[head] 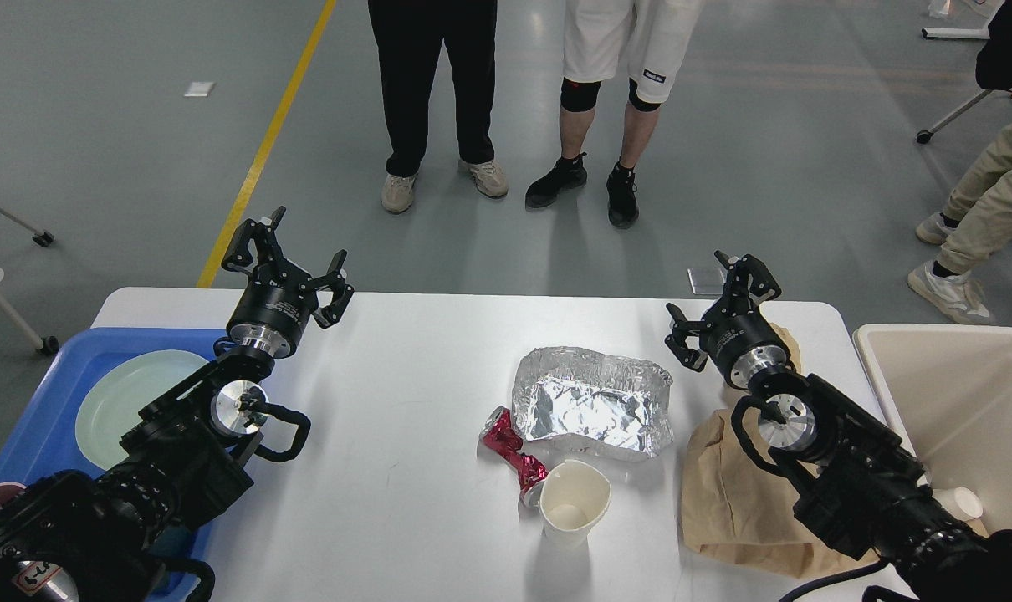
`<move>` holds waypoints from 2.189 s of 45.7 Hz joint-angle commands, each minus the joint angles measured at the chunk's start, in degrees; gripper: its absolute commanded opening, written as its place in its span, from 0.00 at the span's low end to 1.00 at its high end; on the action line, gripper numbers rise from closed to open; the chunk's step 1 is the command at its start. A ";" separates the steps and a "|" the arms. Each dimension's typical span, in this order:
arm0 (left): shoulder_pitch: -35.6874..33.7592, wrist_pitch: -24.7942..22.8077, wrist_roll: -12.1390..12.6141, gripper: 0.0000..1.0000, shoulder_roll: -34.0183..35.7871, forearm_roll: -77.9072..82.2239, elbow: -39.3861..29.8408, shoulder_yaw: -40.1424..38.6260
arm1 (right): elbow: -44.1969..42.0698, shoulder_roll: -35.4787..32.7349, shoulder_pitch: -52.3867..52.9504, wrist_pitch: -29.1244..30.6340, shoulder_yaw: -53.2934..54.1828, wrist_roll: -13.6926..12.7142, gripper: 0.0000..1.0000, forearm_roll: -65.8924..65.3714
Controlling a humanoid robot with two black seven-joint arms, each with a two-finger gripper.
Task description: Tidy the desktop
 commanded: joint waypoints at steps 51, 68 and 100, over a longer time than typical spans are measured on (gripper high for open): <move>0.81 -0.17 -6.41 0.97 -0.31 0.01 -0.22 0.18 | 0.00 0.00 0.00 0.00 -0.01 0.00 1.00 0.00; 0.81 -0.17 -6.32 0.97 -0.31 0.01 -0.22 0.18 | -0.18 0.00 0.18 -0.53 0.26 -0.26 1.00 0.09; 0.81 -0.17 -6.32 0.97 -0.31 0.01 -0.13 0.18 | -0.26 -1.93 5.54 -0.97 1.66 -0.44 1.00 11.78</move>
